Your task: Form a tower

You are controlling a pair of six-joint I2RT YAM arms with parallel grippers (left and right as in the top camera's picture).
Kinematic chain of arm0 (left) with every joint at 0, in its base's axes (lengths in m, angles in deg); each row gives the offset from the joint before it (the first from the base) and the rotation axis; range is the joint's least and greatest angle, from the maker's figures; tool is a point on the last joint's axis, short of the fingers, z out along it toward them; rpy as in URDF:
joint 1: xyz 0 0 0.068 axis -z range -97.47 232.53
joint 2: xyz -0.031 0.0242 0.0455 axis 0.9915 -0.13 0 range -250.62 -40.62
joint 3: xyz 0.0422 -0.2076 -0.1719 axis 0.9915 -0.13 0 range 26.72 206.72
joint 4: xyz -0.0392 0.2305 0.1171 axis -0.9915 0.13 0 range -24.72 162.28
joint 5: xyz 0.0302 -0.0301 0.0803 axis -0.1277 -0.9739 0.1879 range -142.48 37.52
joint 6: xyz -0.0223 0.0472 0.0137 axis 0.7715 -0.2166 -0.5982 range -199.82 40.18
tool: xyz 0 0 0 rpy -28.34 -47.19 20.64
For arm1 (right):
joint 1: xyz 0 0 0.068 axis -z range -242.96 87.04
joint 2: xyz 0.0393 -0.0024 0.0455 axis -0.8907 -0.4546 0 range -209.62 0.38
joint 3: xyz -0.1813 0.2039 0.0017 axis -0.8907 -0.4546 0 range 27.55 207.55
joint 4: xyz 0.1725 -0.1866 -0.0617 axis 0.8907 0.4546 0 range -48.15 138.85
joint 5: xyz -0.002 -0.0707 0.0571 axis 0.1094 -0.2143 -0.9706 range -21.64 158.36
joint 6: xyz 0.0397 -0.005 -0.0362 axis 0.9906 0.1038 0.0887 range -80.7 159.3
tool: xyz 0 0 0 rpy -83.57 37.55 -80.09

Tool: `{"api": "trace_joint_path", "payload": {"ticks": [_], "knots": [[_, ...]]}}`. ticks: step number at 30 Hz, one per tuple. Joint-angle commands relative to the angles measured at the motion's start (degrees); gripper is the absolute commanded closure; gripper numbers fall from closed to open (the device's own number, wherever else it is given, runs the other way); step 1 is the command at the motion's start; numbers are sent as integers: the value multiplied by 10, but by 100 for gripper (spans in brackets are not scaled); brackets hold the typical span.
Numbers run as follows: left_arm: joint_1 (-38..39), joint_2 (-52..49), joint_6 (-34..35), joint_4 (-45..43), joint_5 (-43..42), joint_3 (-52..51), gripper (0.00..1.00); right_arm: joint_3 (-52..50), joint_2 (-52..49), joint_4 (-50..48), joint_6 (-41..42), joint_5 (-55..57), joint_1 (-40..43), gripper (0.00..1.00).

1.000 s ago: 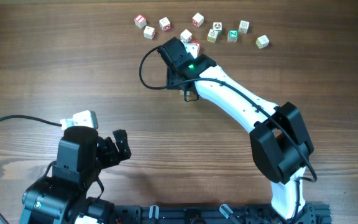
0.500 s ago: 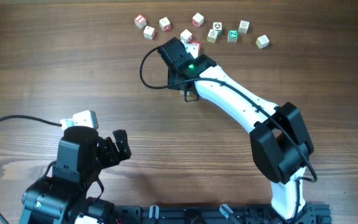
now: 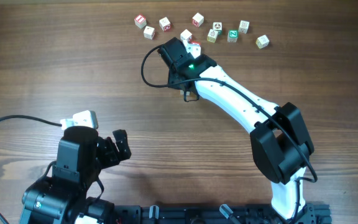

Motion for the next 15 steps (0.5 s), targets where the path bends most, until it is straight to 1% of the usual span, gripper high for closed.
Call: {"api": "trace_joint_path", "payload": {"ticks": [1, 5, 8, 12, 15], "knots": [[-2, 1, -1, -1, 5, -1, 0, 1, 22, 5, 23, 15, -1, 78], [-2, 1, -1, -1, 5, -1, 0, 1, 22, 13, 37, 15, -1, 83], [-2, 1, -1, -1, 5, -1, 0, 1, 24, 13, 41, 15, -1, 83], [-2, 1, -1, -1, 5, -1, 0, 1, 24, 17, 97, 20, -1, 83], [-2, 1, -1, -1, 5, -1, 0, 2, 24, 12, 108, 30, -1, 83]]}}
